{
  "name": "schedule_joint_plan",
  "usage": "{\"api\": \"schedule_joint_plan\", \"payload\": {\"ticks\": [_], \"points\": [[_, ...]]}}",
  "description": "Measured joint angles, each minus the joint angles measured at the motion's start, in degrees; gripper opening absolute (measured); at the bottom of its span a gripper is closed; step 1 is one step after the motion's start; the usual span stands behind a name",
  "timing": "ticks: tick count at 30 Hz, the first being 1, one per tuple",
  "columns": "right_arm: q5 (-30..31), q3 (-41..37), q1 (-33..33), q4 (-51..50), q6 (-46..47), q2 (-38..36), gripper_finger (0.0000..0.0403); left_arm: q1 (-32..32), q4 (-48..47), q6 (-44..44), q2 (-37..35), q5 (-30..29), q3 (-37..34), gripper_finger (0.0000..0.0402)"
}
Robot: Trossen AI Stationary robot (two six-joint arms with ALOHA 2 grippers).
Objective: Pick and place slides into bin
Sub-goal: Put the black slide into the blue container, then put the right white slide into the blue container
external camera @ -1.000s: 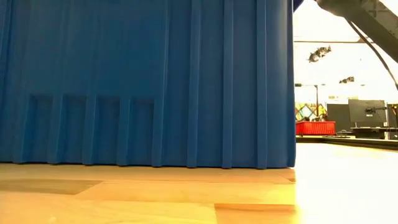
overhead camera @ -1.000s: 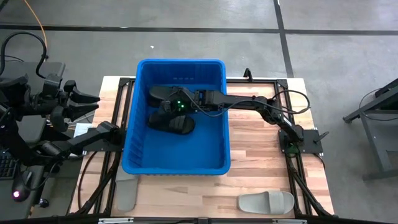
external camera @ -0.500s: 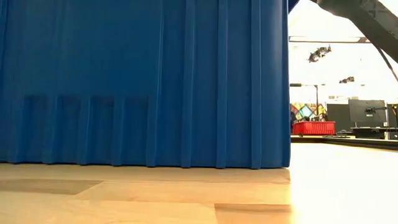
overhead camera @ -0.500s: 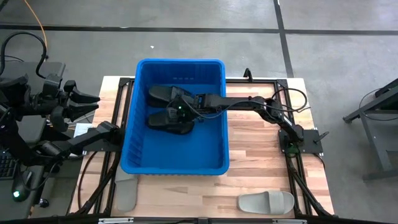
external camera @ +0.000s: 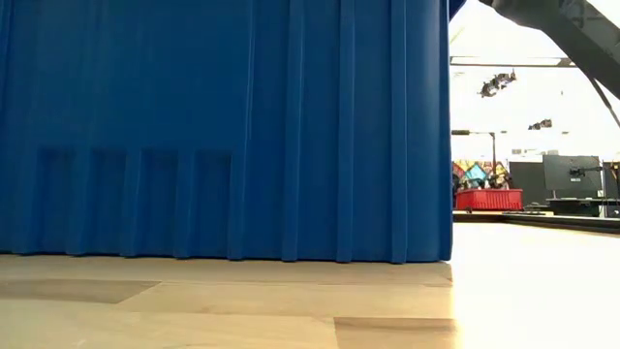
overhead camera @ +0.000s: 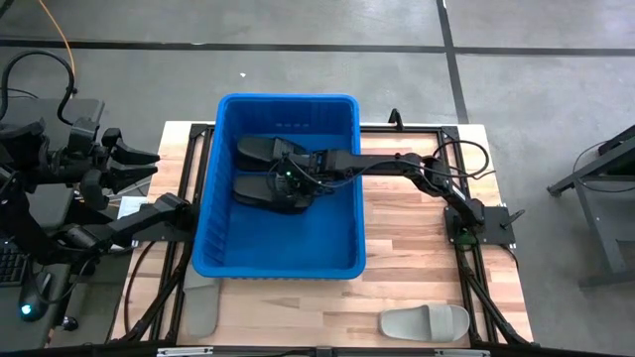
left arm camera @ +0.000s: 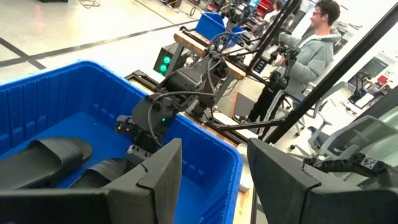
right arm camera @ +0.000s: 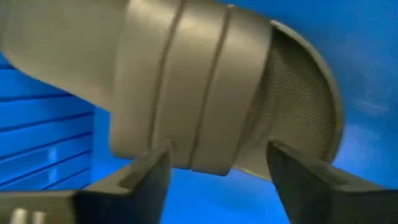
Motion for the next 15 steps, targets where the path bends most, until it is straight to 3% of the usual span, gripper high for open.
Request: {"api": "schedule_joint_plan", "payload": {"ticks": [2,6,15], "points": [[-0.3,0.0,-0.3,-1.2,-0.1,0.0,0.0269,0.0,0.0,0.0,0.0,0.0,0.0,0.0172],[-8.1,0.0,-1.1,-3.8,-6.1,0.0,0.0295,0.0,0.0,0.1,0.0,0.0,0.0,0.0172],[-13.0,2.3,1.9,-13.5,-14.9,-2.8,0.0300,0.0,0.0,0.2,0.0,0.9,0.0,0.0172]]}}
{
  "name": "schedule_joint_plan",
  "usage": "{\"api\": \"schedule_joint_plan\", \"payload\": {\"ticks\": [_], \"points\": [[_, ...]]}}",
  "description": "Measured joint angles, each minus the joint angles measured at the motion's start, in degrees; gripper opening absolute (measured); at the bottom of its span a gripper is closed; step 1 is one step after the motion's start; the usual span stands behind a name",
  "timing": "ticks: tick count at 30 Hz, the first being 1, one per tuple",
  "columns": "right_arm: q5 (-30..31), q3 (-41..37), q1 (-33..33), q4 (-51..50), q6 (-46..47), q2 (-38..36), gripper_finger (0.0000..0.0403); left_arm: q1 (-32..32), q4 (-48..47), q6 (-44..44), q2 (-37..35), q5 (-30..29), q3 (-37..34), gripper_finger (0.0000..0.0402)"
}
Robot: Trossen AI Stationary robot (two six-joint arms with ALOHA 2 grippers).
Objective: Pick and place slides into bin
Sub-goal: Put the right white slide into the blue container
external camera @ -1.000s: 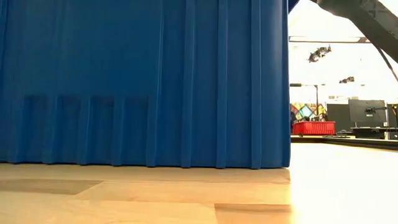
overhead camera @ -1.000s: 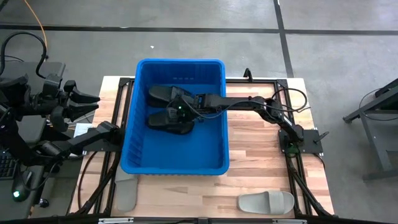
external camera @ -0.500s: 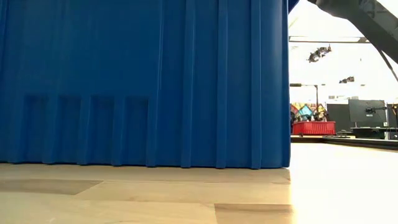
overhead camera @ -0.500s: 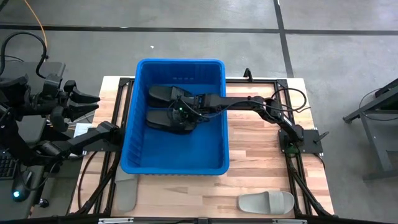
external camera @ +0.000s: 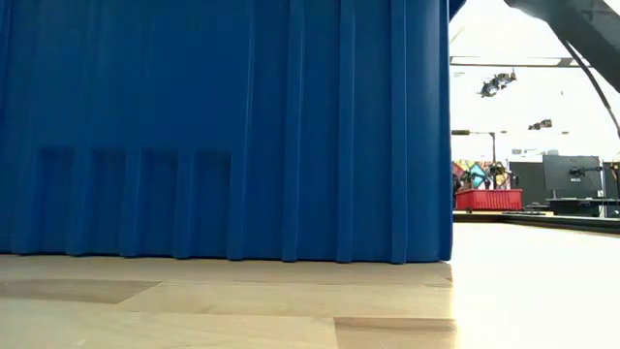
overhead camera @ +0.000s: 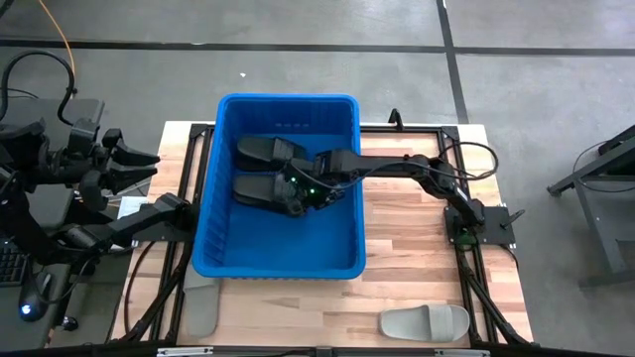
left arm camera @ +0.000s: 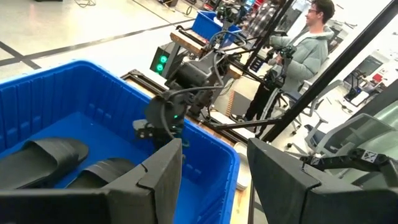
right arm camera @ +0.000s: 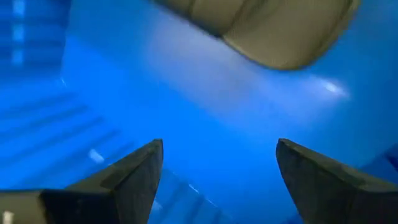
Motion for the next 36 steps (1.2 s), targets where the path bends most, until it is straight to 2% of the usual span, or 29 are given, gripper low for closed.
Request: {"api": "schedule_joint_plan", "payload": {"ticks": [5,8,12,20,28,33,36], "points": [[1.1,4.0,2.8,-6.0,-2.0,-1.1,0.0300,0.0,0.0,0.0,0.0,0.0,0.0,0.0172],[1.1,7.6,5.5,-9.8,2.3,-1.1,0.0300,0.0,0.0,0.0,0.0,0.0,0.0,0.0172],[6.3,13.7,9.8,-13.8,7.9,-1.0,0.0300,0.0,0.0,0.0,0.0,0.0,0.0,0.0172],[15.1,11.5,22.1,-11.9,18.4,-6.5,0.0300,0.0,0.0,0.0,0.0,0.2,0.0,0.0172],[22.9,11.6,34.4,-15.2,38.4,-8.9,0.0300,0.0,0.0,0.1,0.0,-0.6,0.0,0.0172],[21.2,11.6,40.4,-18.1,49.8,-9.0,0.0300,0.0,0.0,1.1,0.0,-2.0,0.0,0.0172],[19.1,11.6,43.8,-23.3,59.3,-9.0,0.0300,0.0,0.0,1.5,0.0,-2.6,0.0,0.0172]]}}
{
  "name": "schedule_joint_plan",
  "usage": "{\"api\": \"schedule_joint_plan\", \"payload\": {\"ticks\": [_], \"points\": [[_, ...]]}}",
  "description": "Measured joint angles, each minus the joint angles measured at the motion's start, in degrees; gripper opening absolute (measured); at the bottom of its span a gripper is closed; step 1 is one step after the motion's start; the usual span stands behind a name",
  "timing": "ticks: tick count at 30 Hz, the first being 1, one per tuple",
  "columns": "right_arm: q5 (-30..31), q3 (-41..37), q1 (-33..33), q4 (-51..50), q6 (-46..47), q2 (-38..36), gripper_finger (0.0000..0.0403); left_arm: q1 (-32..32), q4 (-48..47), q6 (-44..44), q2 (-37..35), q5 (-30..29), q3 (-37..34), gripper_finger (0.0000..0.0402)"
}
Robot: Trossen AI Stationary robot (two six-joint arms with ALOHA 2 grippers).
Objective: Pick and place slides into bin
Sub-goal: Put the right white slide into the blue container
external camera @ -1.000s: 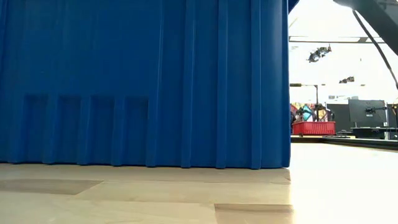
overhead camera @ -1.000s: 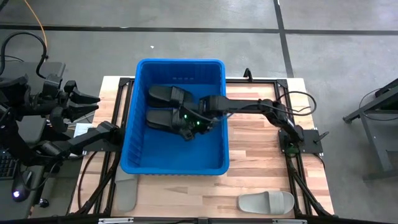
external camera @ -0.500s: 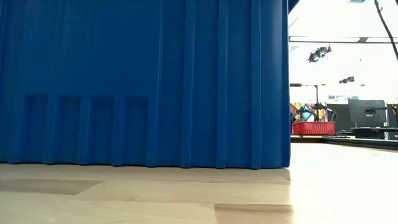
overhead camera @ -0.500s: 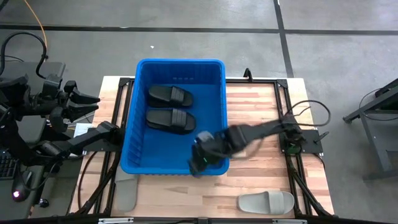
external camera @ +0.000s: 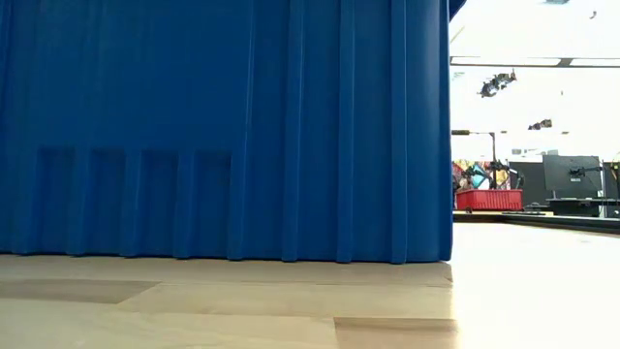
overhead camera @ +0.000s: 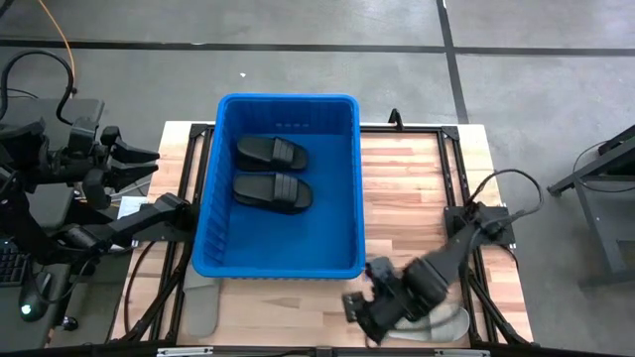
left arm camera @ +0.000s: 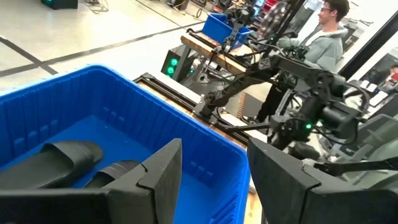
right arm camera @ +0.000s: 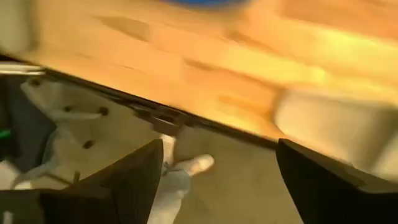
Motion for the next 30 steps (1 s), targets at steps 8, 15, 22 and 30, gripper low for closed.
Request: {"api": "schedule_joint_plan", "payload": {"ticks": [8,15,22,30], "points": [[8.8,0.0,6.0,-1.3,5.6,0.0,0.0300,0.0,0.0,2.0,0.0,-0.4,0.0,0.0172],[3.8,-3.6,6.6,-1.8,9.9,0.4,0.0300,0.0,0.0,1.4,0.0,-0.4,0.0,0.0172],[-8.8,-16.5,6.6,3.5,9.8,0.9,0.0300,0.0,0.0,1.0,0.2,-2.8,0.0,0.0172],[-12.5,-24.2,6.9,8.9,17.2,1.0,0.0300,0.0,0.0,-0.2,0.2,-3.0,0.0,0.0172]]}}
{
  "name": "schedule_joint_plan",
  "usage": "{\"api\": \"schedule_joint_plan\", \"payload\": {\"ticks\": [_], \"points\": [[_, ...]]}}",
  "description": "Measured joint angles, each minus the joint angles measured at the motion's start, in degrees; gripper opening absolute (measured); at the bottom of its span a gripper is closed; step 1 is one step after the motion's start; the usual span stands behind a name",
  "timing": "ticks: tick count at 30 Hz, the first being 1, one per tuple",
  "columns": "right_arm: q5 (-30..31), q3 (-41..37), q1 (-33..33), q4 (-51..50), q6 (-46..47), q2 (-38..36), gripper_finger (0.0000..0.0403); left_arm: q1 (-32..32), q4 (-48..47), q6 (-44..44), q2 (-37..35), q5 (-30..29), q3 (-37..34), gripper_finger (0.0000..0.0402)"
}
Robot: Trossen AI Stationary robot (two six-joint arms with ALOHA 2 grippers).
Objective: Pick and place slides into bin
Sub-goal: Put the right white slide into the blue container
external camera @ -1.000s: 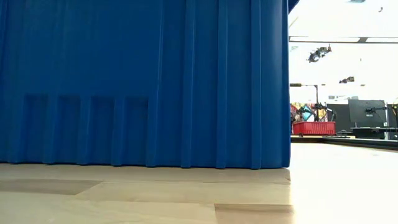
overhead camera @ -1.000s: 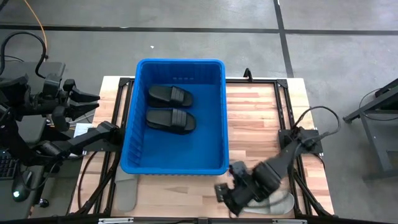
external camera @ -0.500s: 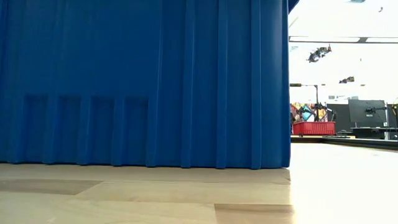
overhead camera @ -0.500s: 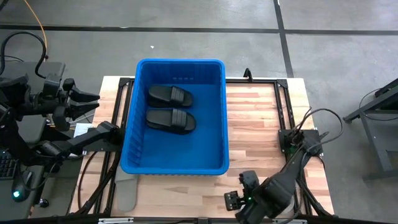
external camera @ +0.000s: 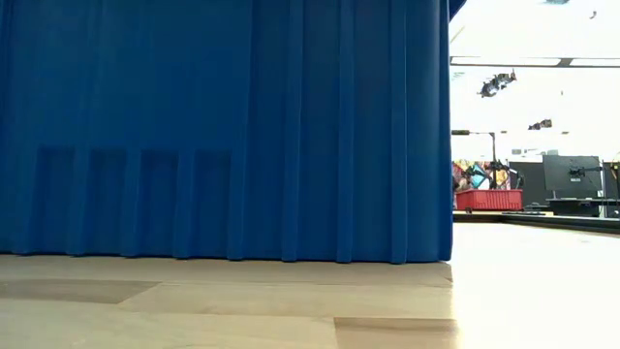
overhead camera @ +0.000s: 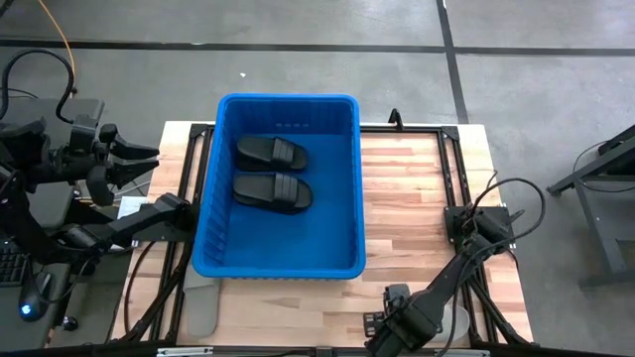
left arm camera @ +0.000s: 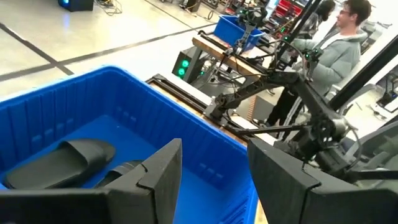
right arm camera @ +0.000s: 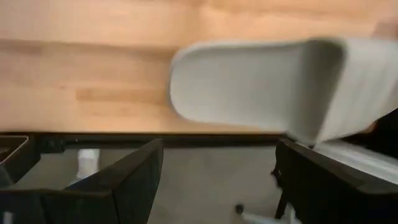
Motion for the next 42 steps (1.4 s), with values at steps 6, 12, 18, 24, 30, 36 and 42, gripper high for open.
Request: {"api": "schedule_joint_plan", "payload": {"ticks": [6,12,18,24,30,36,42], "points": [[-5.3,-6.4,0.0,0.6,6.7,0.0,0.0300,0.0,0.0,-2.8,0.0,2.3,0.0,0.0172],[-9.8,-10.9,0.0,-1.8,7.0,0.0,0.0300,0.0,0.0,-1.0,0.0,2.7,0.0,0.0172],[-11.5,-14.4,0.8,-3.1,5.4,0.0,0.0300,0.0,0.0,-1.4,0.0,2.8,0.0,0.0172],[-12.8,-18.5,2.7,0.1,5.8,0.0,0.0300,0.0,0.0,-4.0,0.0,2.8,0.0,0.0172],[-15.4,-22.0,3.4,4.2,6.5,0.0,0.0300,0.0,0.0,-4.3,0.0,2.6,0.0,0.0172],[-17.4,-22.2,3.7,-1.5,2.5,0.0,0.0292,0.0,0.0,-4.5,0.0,2.6,0.0,0.0172],[-16.0,-22.2,4.7,-1.7,0.8,0.0,0.0242,0.0,0.0,-5.0,0.0,2.6,0.0,0.0172]]}}
